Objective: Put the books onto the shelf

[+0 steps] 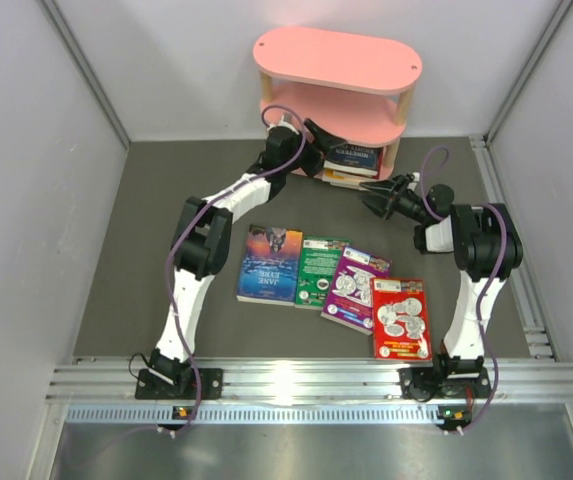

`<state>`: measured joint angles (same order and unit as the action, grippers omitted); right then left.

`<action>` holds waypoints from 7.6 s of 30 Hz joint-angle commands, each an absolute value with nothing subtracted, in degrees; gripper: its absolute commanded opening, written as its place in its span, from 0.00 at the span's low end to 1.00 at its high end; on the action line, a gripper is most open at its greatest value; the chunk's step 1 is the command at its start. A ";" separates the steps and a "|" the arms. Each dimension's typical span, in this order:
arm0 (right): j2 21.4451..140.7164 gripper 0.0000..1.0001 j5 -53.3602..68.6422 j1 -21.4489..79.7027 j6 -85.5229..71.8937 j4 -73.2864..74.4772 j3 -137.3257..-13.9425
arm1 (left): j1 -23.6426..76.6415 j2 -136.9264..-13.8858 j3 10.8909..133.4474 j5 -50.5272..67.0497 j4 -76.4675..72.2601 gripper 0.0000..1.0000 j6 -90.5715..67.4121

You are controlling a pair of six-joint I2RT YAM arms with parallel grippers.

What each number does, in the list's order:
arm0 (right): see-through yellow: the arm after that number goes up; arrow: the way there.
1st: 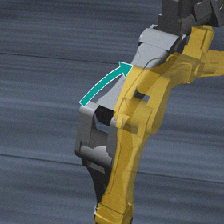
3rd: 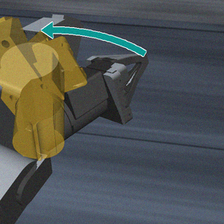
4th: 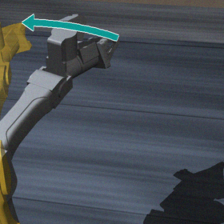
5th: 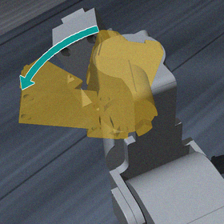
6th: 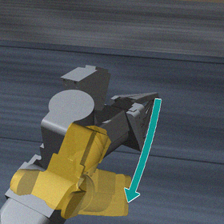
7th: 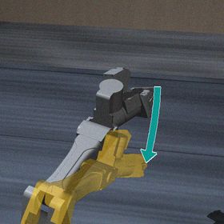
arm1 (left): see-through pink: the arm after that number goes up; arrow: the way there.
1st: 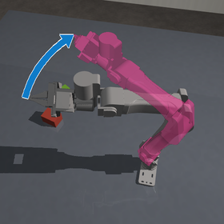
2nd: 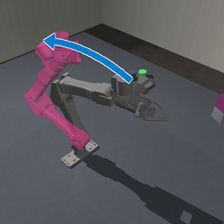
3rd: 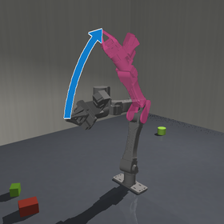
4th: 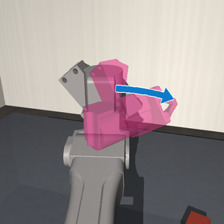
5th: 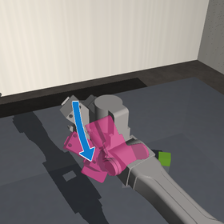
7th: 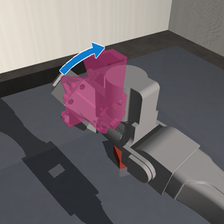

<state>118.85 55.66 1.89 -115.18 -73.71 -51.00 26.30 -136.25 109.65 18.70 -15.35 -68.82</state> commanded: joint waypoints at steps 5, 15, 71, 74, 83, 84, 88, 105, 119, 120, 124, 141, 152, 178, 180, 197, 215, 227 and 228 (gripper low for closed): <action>115.23 0.38 56.60 3.43 -121.47 -84.11 -50.45 | 24.18 -127.81 99.24 21.00 -16.00 0.99 -67.42; 110.57 0.36 59.59 8.07 -112.78 -75.63 -49.05 | 16.35 -111.11 83.50 21.09 -8.54 0.99 -58.28; 129.28 0.61 14.68 47.20 -36.21 40.43 -87.80 | 17.67 -83.48 50.81 -12.75 40.35 0.98 -35.24; 129.38 0.61 15.11 46.59 -37.09 40.17 -87.45 | 17.14 -84.46 49.05 -12.66 39.03 0.98 -35.16; 125.16 0.63 31.35 41.75 -53.95 11.19 -69.01 | 14.68 -91.48 42.02 18.07 17.86 0.98 -32.77; 125.24 0.63 32.25 41.66 -56.58 8.90 -68.12 | 14.68 -92.45 41.32 21.59 15.84 0.98 -33.57; 126.12 0.63 33.31 41.57 -57.74 7.03 -68.37 | 14.68 -96.59 39.20 31.72 10.02 0.65 -34.54; 124.45 0.62 34.72 36.12 -57.48 6.50 -68.46 | 13.27 -93.25 45.61 52.91 3.77 0.43 -37.89; 122.62 0.61 36.30 33.75 -56.52 6.76 -68.56 | 13.36 -92.11 47.90 47.82 14.93 0.00 -31.56; 122.09 0.61 36.21 33.58 -55.82 7.12 -68.12 | 13.27 -91.94 48.34 46.86 15.81 0.00 -31.55; 116.65 0.63 36.39 31.12 -54.05 9.31 -66.01 | 13.18 -91.23 53.24 45.44 18.54 0.00 -32.78; 104.15 0.71 44.91 23.47 -79.44 -20.97 -53.71 | 12.57 -91.85 55.56 52.56 -8.32 0.00 -61.78; 105.12 0.37 44.47 24.70 -94.57 -41.21 -50.80 | 12.74 -89.83 47.73 51.15 -17.23 0.00 -68.91; 93.61 0.00 50.45 22.59 -77.27 -20.57 -54.49 | 8.88 -67.95 61.87 23.82 30.24 0.98 -46.93; 92.99 0.00 50.45 22.59 -75.86 -18.99 -54.14 | 8.88 -65.41 61.09 24.60 27.96 0.98 -47.63; 86.49 0.00 49.31 22.59 -79.71 -20.12 -58.36 | 9.23 -53.17 35.17 43.86 -3.60 0.98 -66.18; 90.96 0.00 42.98 22.94 -112.93 -65.03 -49.57 | 12.13 -59.41 30.41 44.47 -17.31 0.98 -73.39; 94.92 0.00 36.22 25.84 -119.00 -79.09 -46.06 | 12.66 -60.38 28.30 43.68 -27.15 0.98 -81.29; 95.27 0.00 35.78 26.10 -119.18 -79.97 -45.62 | 12.66 -60.47 28.30 43.68 -27.51 0.98 -81.65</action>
<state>96.25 41.30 24.64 -111.28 -63.18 -44.91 11.86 -59.96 28.60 42.65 -20.97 -79.37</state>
